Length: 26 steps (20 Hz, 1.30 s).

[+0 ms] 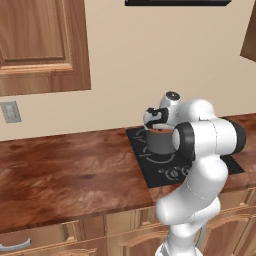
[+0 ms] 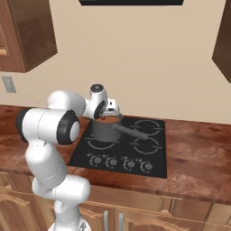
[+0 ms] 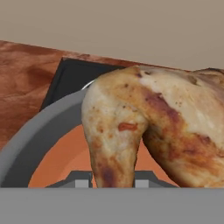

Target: Retrieve the chicken drumstick from the fridge and place it on the saucepan with marinade on the stove.

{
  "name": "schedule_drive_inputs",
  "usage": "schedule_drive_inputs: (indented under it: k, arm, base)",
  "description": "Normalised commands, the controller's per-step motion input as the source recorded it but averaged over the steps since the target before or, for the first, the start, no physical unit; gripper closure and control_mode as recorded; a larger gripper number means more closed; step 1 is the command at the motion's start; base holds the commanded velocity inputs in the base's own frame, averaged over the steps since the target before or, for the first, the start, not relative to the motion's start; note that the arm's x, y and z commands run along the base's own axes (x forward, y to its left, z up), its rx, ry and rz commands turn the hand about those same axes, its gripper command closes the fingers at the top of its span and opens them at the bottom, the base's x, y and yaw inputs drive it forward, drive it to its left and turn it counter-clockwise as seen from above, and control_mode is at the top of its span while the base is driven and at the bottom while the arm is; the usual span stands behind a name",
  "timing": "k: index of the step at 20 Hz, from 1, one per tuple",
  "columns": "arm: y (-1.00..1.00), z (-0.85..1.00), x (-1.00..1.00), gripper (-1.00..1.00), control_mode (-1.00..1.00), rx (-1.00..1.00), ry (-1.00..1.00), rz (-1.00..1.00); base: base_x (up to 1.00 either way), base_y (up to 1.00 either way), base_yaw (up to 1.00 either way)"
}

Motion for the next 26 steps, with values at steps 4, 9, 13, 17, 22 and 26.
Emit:
schedule_drive_inputs:
  k: [4, 9, 13, 17, 22, 26]
  arm:
    - [-0.01, -0.03, -0.11, 1.00, -1.00, 0.00, 0.00, 0.00]
    - [0.00, 0.00, -0.23, 1.00, -1.00, 0.00, -0.01, 0.00]
    - [0.00, 0.00, -0.34, 1.00, -1.00, 0.00, 0.00, 0.00]
    - [0.00, 0.00, -0.01, 1.00, -1.00, 0.00, 0.00, 0.00]
    - [0.00, 0.00, -0.08, 1.00, -1.00, 0.00, 0.00, 0.00]
    - [0.00, 0.00, 0.00, -1.00, -1.00, 0.00, 0.00, 0.00]
  base:
    - [0.00, 0.00, 0.00]
    - [0.00, 0.00, 0.00]
    - [0.00, 0.00, 0.00]
    - [0.00, 0.00, 0.00]
    - [0.00, 0.00, 0.00]
    - [0.00, 0.00, 0.00]
